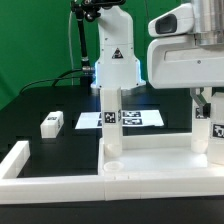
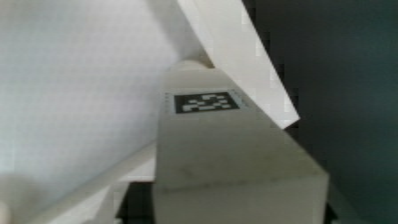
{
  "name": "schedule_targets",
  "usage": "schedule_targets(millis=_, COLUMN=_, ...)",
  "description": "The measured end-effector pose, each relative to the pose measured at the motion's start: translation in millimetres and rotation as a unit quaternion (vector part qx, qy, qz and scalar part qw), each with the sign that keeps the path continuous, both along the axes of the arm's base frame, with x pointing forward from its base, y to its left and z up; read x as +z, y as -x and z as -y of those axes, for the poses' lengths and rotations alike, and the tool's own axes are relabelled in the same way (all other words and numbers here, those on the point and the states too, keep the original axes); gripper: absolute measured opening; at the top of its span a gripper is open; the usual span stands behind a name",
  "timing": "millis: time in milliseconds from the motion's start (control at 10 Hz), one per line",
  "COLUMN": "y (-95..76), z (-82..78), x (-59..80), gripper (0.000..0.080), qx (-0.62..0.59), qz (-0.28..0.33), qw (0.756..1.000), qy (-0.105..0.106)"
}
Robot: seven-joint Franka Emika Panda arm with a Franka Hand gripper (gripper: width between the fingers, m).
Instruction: Assemble desk
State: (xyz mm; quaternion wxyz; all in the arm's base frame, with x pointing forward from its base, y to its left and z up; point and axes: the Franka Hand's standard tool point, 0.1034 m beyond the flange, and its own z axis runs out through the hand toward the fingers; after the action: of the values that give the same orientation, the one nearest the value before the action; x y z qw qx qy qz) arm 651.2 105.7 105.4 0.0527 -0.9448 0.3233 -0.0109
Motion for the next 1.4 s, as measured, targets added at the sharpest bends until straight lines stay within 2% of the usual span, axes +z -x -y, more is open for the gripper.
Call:
schedule_targets(millis=100, y=-0.4, z=7.7, x=0.2, gripper=0.0304, qx=-0.072, qz=-0.010, qw=0.997, qy=-0.002)
schedule_targets(millis=200, y=1.5, z=7.4, x=0.1, gripper=0.0295, qx=-0.169, qz=-0.023, qw=0.985, qy=-0.006)
schedule_targets(millis=300, y=4.7, z=5.2, x=-1.1, gripper=0.0295, qx=-0.260, qz=-0.038, qw=0.965, qy=-0.010)
schedule_targets(millis=400, y=5.0, z=4.0, x=-2.0, gripper=0.0293, qx=-0.351, qz=-0.048, qw=0.935, qy=-0.023)
schedule_targets(millis=500, y=5.6, z=5.5, x=-2.6, gripper=0.0294, qx=-0.429, qz=-0.062, qw=0.900, qy=-0.048)
schedule_targets(millis=700, y=5.7, z=6.3, x=-1.8, gripper=0.0294, qx=-0.490, qz=-0.070, qw=0.867, qy=-0.052)
schedule_targets(millis=800, y=5.8, z=6.3, x=-2.2, gripper=0.0294, qx=-0.481, qz=-0.069, qw=0.873, qy=-0.051)
schedule_targets(millis=900, y=5.8, z=6.4, x=-2.6, gripper=0.0387, qx=-0.473, qz=-0.067, qw=0.877, qy=-0.050)
schedule_targets(millis=1000, y=6.0, z=4.3, x=-2.5, gripper=0.0527, qx=-0.463, qz=-0.066, qw=0.882, qy=-0.049)
schedule_targets(millis=1100, y=7.2, z=-5.4, x=-2.4, gripper=0.0610, qx=-0.377, qz=-0.058, qw=0.923, qy=-0.045)
schedule_targets(millis=1200, y=8.7, z=-13.6, x=-2.8, gripper=0.0610, qx=-0.291, qz=-0.051, qw=0.954, qy=-0.045)
schedule_targets(millis=1300, y=8.8, z=-21.3, x=-0.8, gripper=0.0642, qx=-0.269, qz=-0.042, qw=0.961, qy=-0.046)
schedule_targets(millis=1400, y=13.8, z=-27.0, x=-0.6, gripper=0.0647, qx=-0.262, qz=-0.020, qw=0.964, qy=-0.036)
